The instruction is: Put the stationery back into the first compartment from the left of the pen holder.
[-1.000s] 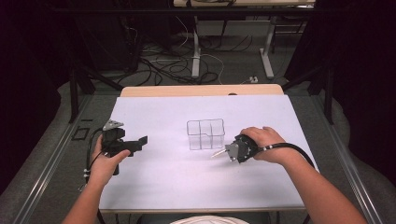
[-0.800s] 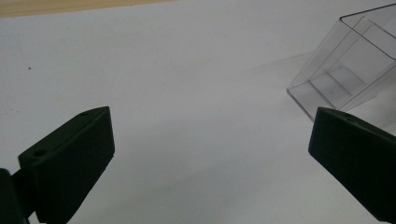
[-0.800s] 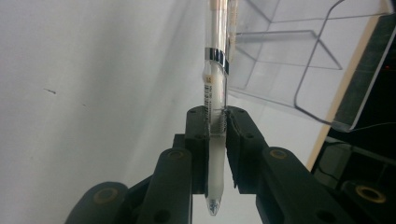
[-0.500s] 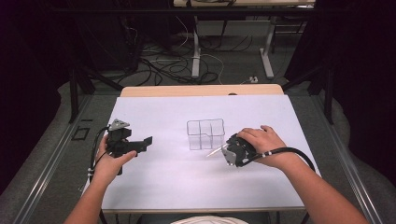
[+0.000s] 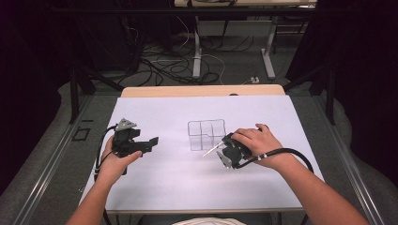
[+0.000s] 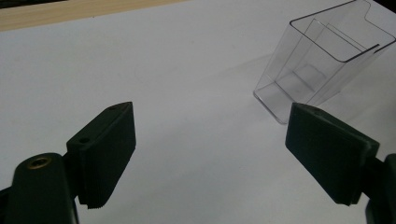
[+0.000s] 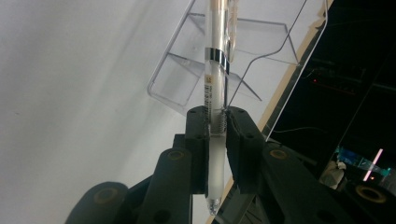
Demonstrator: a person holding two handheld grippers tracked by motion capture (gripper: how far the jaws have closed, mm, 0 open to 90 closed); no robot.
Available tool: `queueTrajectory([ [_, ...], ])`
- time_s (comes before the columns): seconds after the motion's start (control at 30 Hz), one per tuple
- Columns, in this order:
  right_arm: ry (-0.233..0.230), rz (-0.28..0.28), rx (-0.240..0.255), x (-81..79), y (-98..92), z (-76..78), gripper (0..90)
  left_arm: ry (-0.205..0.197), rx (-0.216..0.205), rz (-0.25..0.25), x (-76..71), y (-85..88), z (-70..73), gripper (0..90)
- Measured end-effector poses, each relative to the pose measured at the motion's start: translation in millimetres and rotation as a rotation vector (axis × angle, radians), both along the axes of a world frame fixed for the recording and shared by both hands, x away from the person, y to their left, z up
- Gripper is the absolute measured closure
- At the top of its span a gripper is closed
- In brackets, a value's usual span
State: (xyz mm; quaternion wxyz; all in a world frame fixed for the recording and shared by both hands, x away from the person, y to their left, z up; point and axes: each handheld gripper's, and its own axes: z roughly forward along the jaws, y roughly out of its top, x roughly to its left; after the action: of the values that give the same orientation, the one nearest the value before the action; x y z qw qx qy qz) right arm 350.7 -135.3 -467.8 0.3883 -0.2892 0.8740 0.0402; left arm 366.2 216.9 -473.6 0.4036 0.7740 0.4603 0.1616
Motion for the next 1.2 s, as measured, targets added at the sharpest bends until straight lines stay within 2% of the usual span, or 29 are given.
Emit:
queueTrajectory([
  [0.07,-0.015,0.012,-0.003,-0.4,2.2,0.4,79.7,-0.004,-0.005,-0.002,0.2,-3.8,0.5,18.9],
  [0.17,-0.029,0.024,0.006,-1.0,5.2,1.5,79.7,-0.001,0.010,-0.019,1.3,-8.7,3.4,22.7],
  [0.23,-0.050,0.035,0.003,-1.0,7.8,2.5,79.7,-0.013,0.007,-0.032,2.1,-13.2,4.4,25.2],
  [0.4,-0.081,0.067,-0.016,-3.5,14.7,3.9,79.7,-0.025,0.036,-0.076,3.9,-23.3,9.1,30.1],
  [0.8,-0.117,0.115,-0.045,-5.9,24.9,0.2,79.6,-0.013,0.072,-0.181,8.1,-56.6,22.9,33.8],
  [0.9,-0.125,0.122,-0.047,-7.3,26.4,-1.1,79.6,-0.022,0.079,-0.204,7.8,-67.7,25.5,34.0],
  [1.07,-0.141,0.141,-0.055,-9.0,29.9,-2.7,79.6,0.007,0.079,-0.265,5.1,-83.2,30.1,39.6],
  [1.2,-0.146,0.141,-0.059,-11.1,31.5,-2.8,79.6,0.032,0.067,-0.291,2.7,-94.2,32.6,43.1],
])
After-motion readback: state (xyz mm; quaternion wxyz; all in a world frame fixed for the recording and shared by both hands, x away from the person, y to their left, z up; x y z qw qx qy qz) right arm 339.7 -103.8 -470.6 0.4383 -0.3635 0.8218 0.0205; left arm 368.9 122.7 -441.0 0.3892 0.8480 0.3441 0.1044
